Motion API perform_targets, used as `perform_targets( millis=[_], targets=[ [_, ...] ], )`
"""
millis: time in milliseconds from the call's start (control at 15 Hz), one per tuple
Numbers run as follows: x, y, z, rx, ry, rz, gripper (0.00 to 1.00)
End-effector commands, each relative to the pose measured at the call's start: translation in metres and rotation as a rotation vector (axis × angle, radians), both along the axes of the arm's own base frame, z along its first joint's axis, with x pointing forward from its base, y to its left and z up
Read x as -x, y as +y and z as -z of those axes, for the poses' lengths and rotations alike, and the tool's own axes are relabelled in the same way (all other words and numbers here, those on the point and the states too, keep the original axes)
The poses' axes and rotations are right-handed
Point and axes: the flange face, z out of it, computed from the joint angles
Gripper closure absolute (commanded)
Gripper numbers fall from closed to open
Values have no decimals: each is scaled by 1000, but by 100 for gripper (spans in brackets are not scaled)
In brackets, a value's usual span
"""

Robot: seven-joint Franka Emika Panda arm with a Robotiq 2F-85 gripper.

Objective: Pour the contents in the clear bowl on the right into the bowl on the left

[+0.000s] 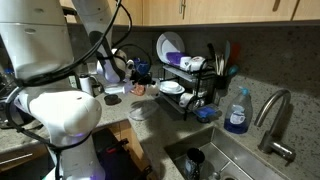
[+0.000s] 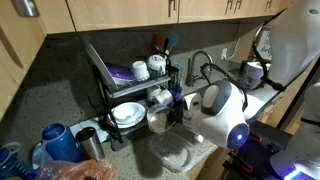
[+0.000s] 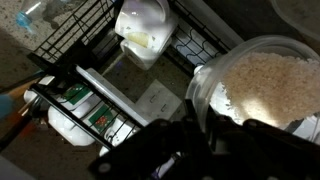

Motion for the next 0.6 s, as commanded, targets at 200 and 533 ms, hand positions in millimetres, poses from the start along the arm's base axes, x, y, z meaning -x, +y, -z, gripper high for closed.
perform_targets(
  millis=[200,533],
  targets=[
    [2,-6,-9,-4,-61,15,97],
    [2,-9,-9,5,-69,33,97]
  ],
)
